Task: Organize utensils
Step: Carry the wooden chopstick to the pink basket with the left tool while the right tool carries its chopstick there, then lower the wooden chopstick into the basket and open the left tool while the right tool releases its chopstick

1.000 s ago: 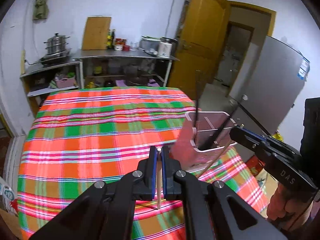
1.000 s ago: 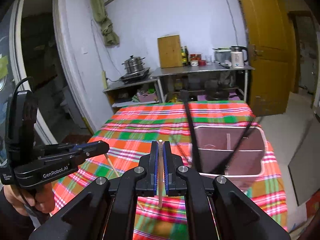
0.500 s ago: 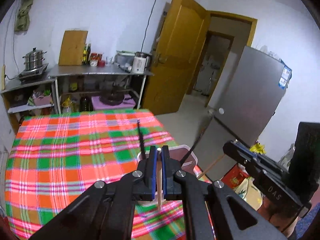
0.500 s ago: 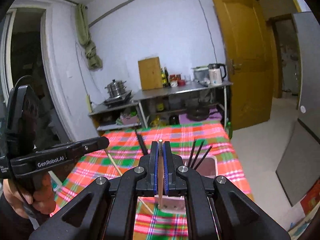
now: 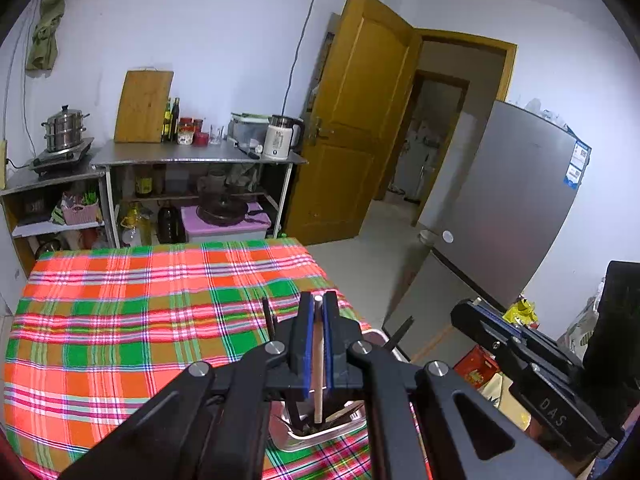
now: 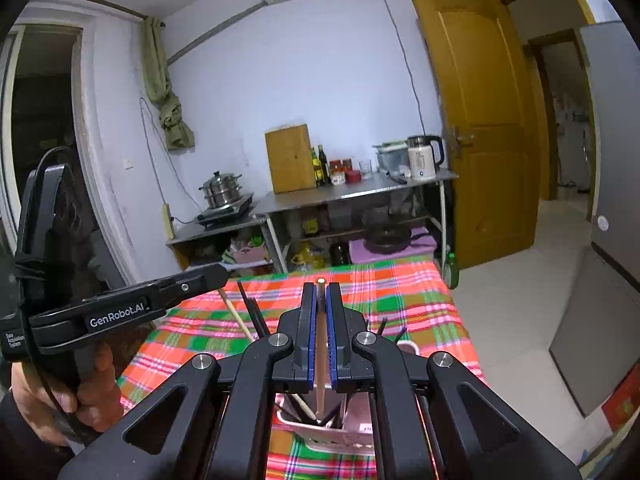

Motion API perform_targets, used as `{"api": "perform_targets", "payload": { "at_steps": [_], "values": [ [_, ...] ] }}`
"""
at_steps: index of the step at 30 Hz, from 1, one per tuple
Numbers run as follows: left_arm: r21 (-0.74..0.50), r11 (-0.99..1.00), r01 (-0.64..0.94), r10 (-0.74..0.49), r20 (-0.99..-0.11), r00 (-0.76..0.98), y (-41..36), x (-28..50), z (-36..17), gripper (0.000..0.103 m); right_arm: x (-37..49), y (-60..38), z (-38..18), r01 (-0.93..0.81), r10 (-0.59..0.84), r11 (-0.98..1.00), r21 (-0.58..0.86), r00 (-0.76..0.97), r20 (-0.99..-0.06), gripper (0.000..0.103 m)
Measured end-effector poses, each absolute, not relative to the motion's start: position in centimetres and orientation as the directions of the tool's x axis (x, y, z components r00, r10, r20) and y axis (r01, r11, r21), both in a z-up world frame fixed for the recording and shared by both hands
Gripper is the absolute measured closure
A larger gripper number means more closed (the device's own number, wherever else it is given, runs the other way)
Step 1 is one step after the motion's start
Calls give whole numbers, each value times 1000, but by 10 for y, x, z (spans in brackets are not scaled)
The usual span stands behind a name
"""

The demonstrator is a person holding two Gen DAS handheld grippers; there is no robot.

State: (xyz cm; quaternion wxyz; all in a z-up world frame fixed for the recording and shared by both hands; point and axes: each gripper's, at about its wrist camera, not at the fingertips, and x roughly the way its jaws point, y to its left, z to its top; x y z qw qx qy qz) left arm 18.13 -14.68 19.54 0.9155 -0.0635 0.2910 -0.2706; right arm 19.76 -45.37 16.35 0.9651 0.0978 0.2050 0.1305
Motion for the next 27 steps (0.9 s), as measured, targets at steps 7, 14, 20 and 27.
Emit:
{"api": "perform_targets", "payload": {
  "at_steps": [7, 14, 20, 27],
  "values": [
    [-268, 847, 458, -527, -536, 660, -155, 188, 167, 98, 209, -451, 135, -205, 294, 948, 245, 861, -416, 99],
    [-230, 849, 476, -515, -565, 645, -163, 188, 149, 98, 211, -447, 116, -212, 302, 947, 240, 838, -455, 99],
    [-210, 851, 481, -505, -576, 643, -165, 184, 140, 98, 215, -445, 102, -214, 308, 947, 239, 817, -488, 98],
    [-218, 850, 480, -510, -570, 645, -161, 178, 141, 88, 215, -448, 103, -208, 307, 947, 244, 812, -496, 96]
  ]
}}
